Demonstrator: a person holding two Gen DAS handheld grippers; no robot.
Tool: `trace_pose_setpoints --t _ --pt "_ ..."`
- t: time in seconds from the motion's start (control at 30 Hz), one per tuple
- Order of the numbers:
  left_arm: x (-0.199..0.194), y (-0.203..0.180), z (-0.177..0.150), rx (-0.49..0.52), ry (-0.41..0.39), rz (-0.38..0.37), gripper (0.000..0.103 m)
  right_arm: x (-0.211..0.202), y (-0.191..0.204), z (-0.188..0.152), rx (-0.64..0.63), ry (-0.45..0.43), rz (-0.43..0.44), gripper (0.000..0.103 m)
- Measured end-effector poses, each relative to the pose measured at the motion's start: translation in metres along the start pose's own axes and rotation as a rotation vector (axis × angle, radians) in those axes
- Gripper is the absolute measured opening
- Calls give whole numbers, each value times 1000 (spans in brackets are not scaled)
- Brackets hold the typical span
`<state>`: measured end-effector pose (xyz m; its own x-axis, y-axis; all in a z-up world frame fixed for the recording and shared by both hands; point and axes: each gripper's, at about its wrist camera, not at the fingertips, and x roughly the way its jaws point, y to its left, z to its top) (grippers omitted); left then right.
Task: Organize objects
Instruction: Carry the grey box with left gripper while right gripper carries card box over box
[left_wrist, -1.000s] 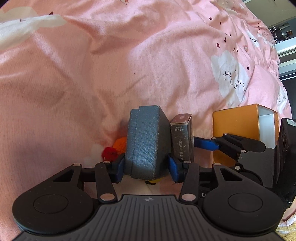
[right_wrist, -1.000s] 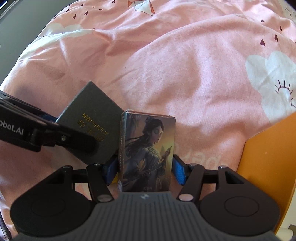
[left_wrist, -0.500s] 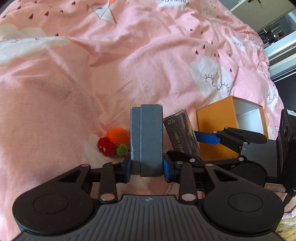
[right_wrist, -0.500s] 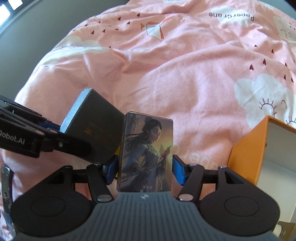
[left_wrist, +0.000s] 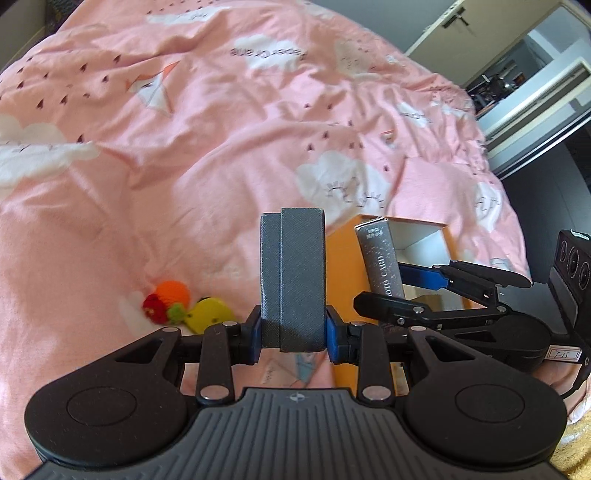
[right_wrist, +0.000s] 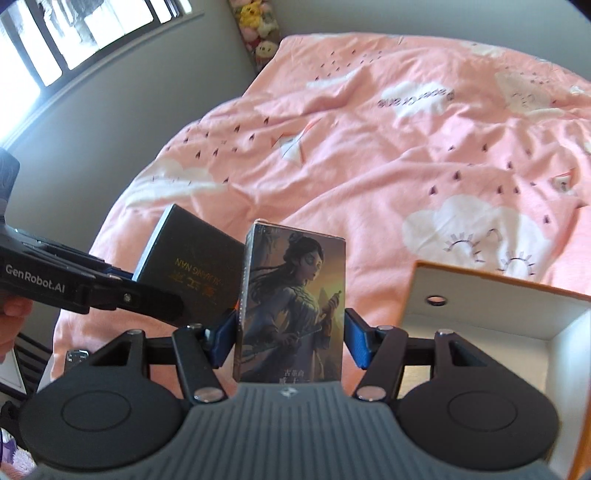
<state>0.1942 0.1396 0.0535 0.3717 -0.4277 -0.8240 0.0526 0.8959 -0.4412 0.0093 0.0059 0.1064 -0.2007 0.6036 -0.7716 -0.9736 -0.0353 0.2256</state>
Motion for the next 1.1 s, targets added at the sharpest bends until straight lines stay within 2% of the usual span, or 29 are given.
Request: trace_pose_setpoints --t 0.2,0.4,0.53,0.6,0.73,0.97,1.1 --pt "13 -43 2 71 7 -61 36 -38 -39 -7 54 -68 -85 63" --pt "56 -87 7 134 46 -99 36 -50 -92 -28 161 -78 -179 63" --pt "90 -117 7 197 58 -87 36 -50 -125 -44 230 -82 -209 63" --pt "107 -128 7 208 75 -75 36 -48 -138 -51 267 -77 -203 63" --pt "141 -143 6 219 67 27 36 -44 -156 -59 305 -80 -190 63" --pt "194 -150 1 172 122 120 36 -28 -178 -66 356 -98 -178 63" --pt "209 -150 1 156 133 116 36 -21 -190 -68 383 -94 -160 63"
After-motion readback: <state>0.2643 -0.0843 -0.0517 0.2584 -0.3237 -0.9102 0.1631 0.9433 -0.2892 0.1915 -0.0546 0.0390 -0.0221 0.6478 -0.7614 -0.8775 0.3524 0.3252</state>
